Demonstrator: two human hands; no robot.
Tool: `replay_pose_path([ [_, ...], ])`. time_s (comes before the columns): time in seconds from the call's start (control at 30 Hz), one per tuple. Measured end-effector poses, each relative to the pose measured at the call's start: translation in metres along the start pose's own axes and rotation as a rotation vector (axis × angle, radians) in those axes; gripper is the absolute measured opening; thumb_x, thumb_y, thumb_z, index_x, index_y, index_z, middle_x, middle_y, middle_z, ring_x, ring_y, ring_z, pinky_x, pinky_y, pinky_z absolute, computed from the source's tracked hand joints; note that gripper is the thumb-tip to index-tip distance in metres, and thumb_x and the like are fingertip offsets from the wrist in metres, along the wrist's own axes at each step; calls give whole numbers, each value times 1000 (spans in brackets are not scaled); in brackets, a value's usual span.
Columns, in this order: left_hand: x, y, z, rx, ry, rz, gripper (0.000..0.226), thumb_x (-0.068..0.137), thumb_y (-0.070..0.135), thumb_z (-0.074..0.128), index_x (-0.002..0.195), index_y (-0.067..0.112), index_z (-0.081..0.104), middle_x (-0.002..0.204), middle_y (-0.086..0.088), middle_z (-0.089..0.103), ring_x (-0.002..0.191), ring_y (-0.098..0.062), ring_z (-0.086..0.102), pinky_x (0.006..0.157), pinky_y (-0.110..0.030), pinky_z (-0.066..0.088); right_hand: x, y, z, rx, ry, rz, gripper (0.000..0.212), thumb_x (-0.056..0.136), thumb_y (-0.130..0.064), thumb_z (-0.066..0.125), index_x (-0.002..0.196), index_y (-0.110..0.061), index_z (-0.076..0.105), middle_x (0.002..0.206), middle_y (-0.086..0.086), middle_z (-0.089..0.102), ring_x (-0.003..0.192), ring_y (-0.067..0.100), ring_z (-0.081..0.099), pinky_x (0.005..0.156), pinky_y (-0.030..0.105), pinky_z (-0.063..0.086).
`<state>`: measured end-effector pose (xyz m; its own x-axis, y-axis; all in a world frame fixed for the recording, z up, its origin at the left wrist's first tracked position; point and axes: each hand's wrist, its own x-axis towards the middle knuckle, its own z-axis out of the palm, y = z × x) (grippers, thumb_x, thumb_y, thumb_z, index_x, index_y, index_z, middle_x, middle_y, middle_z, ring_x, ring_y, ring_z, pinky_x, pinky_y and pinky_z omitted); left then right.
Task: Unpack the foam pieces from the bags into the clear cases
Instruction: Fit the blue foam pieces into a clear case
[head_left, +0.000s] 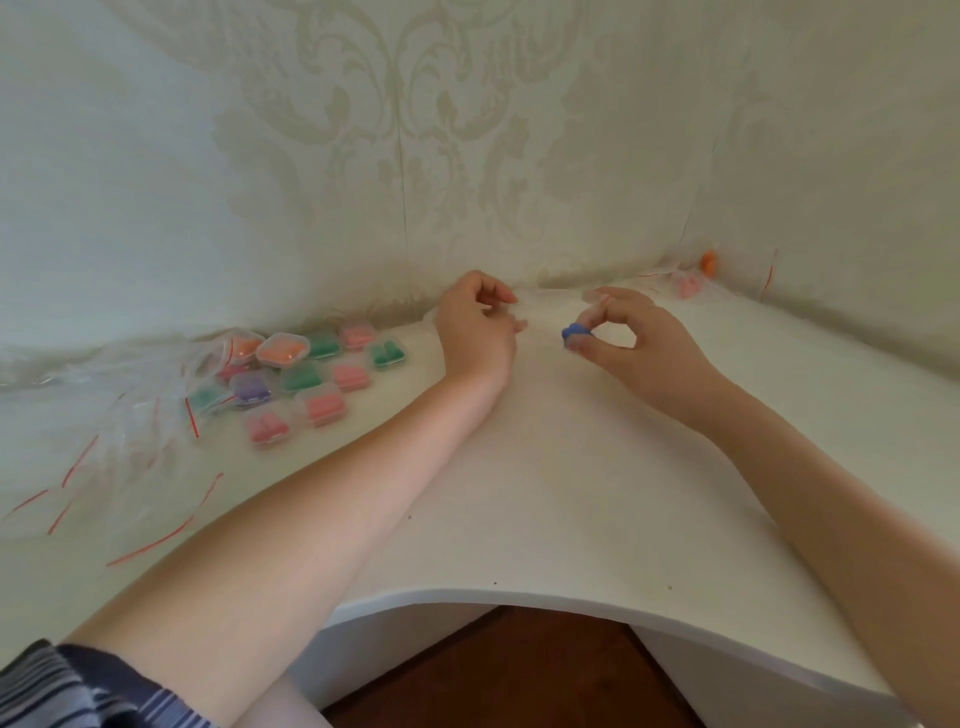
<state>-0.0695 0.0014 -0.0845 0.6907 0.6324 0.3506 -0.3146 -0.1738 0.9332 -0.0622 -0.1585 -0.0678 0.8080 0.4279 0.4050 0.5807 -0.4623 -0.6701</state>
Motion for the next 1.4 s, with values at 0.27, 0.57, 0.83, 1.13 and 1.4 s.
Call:
replay_pose_path([
  [0.27,8,8,-25,380,118,432,32,71,-17,40,72,4,63,83,-5,48,71,1,42,70,-4,32,-1,5,3,403,-50,177,8,94,-10,55,88,-12,51,102,7,70,80,15,67,75,30,56],
  [0.57,4,39,-53,510,132,332,37,73,-16,41,81,9,68,87,-7,61,80,-16,52,69,-12,33,-4,0,12,273,-124,73,29,96,-1,37,108,-20,55,79,0,59,54,4,54,60,15,46],
  [0.83,-24,77,-151,565,245,332,35,87,-8,41,95,9,71,96,-6,69,84,-9,65,73,-9,42,0,-31,32,189,-254,155,25,94,-8,37,80,-20,54,75,-4,48,59,6,41,57,22,33],
  [1.13,-47,75,-291,916,390,204,14,86,2,57,95,3,68,99,-14,70,96,-31,63,82,-30,39,18,-52,55,53,-291,85,18,99,-16,39,87,-15,52,71,-3,43,59,12,39,54,22,31],
  [1.4,-35,62,-300,1027,356,298,9,84,9,62,82,13,70,92,-7,70,98,-39,60,83,-39,44,20,-55,73,84,-282,65,31,100,-8,31,90,-16,60,78,1,51,59,10,46,53,14,36],
])
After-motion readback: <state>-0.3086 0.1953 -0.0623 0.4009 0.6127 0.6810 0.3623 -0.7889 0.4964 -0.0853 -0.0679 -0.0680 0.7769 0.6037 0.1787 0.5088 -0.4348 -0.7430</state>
